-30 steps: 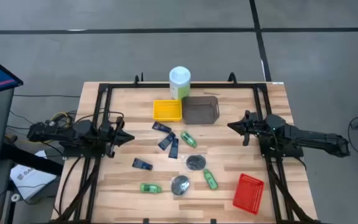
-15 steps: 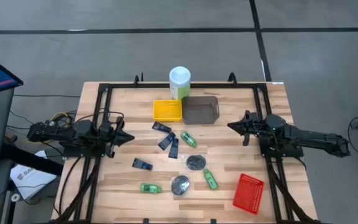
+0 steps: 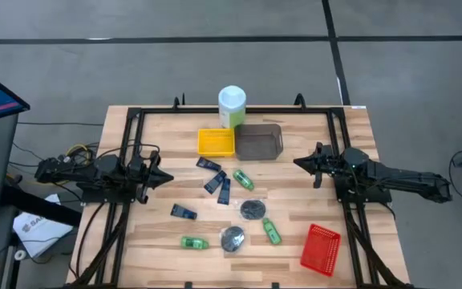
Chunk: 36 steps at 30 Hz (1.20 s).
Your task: Pick & Place Travel size toiletries
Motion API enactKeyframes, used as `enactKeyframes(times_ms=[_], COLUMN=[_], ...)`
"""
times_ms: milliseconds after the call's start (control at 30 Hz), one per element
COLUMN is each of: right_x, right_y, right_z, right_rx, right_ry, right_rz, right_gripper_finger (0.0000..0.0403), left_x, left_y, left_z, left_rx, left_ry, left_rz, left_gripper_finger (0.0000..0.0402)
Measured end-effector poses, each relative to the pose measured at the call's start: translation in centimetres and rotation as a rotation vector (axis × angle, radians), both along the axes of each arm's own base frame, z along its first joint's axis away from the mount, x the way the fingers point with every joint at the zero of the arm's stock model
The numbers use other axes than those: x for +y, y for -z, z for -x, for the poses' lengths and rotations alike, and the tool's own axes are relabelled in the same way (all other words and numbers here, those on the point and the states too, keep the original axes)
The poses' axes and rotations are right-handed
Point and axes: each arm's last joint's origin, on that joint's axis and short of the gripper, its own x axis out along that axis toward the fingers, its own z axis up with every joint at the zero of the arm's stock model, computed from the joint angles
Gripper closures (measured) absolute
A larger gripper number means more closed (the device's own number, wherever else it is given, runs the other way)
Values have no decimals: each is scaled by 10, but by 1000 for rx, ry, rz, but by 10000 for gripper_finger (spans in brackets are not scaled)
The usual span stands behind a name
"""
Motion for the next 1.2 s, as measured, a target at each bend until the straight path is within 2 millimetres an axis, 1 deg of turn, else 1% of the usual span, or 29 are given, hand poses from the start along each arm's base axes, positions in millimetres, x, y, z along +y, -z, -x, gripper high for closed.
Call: enactKeyframes(times_ms=[1200], right_x=[0], right_y=[0], right_z=[0], right_rx=[0], right_ry=[0], right_rz=[0], right_gripper_finger=[403], left_x=[0], left_y=[-2], left_z=[0], left_rx=[-19], left_ry=[-4], left_rz=[5], left_gripper_finger=[394])
